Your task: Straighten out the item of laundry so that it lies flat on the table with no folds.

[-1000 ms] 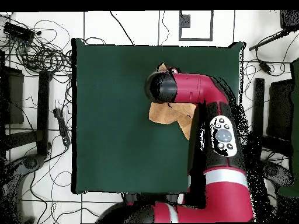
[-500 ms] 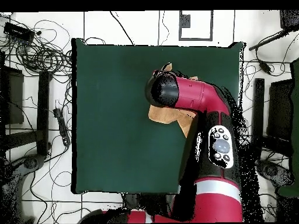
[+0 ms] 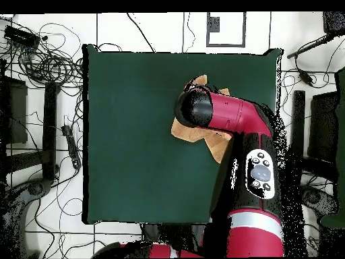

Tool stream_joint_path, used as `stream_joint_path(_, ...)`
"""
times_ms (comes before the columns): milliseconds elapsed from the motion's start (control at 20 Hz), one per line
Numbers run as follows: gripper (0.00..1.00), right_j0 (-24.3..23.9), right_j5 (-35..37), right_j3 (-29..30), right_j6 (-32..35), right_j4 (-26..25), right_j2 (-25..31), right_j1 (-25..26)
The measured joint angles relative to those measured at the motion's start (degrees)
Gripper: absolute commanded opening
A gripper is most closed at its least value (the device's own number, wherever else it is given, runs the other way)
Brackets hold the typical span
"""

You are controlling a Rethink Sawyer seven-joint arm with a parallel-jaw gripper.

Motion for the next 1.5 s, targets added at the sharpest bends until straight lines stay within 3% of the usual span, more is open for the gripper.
stream_joint_path(1500,0.0,0.0,0.0,0.38,0.0,-0.44,-1.09,-0.01)
